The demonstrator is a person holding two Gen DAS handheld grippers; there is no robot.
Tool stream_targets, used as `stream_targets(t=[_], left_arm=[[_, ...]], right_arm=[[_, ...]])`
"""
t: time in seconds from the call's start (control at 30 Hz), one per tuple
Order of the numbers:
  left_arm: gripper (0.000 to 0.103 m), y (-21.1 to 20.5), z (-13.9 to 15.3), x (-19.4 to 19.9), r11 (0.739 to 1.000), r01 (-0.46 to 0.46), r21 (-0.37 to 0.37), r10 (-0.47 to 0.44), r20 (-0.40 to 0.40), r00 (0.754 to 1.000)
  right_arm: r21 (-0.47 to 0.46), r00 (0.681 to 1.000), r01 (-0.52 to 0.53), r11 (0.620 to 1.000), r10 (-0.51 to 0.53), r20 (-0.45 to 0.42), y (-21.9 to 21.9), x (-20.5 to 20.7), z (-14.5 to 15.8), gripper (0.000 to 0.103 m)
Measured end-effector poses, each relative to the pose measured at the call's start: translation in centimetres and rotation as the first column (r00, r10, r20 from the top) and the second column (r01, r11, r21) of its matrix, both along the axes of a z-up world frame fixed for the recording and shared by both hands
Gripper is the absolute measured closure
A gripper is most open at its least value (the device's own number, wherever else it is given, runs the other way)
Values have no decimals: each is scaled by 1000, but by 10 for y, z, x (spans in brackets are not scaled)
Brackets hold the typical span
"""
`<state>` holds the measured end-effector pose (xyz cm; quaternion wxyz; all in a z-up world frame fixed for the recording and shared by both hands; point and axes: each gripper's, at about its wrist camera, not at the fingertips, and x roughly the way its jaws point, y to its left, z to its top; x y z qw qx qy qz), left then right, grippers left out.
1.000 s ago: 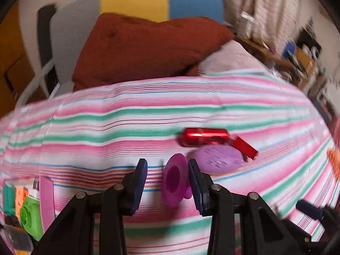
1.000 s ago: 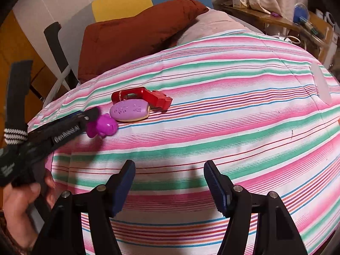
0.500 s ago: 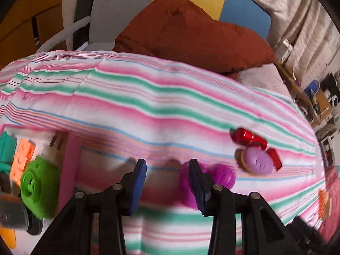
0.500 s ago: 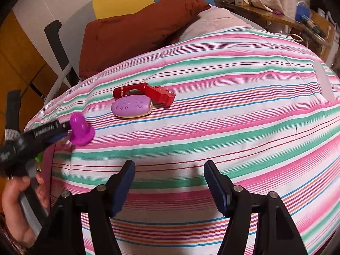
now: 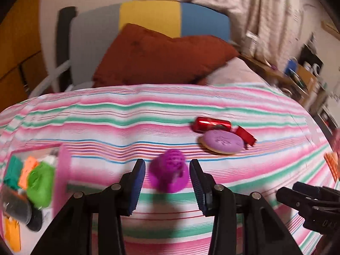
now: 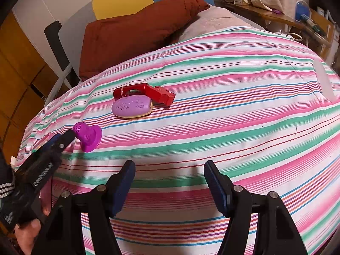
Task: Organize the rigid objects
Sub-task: 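Grasp the purple oval piece with the right tool while the left tool lifts the magenta piece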
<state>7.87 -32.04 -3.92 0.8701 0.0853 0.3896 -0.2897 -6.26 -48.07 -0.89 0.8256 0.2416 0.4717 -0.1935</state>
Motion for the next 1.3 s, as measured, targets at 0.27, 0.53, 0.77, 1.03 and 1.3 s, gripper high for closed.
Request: stream_targets(t=[0.27,0.53,0.77,1.03,1.3], left_arm=[[71,-22,-16,15,999,25,24,-23,-58,998],[71,-10,-22,-19,995,97,10,-96,-10,995],[71,8,-33,-28,996,84,-13,-84,-22,996],[71,30,-36,-36,995,86,-46,-86,-4,996],[71,34,-38,-40,995,99,-30,-98,18,995]], right_arm=[[-3,1000,2,1000,-2,-2,-4,1,-1,35],[0,999,-27,1000,27,34,-3,6,-5,35],[-65,984,-110,992,118,134,14,12,6,35],[-213,939,-279,936,312,143,31,47,6,36],[-240,897,-434,868,441,-25,23,131,-18,36]])
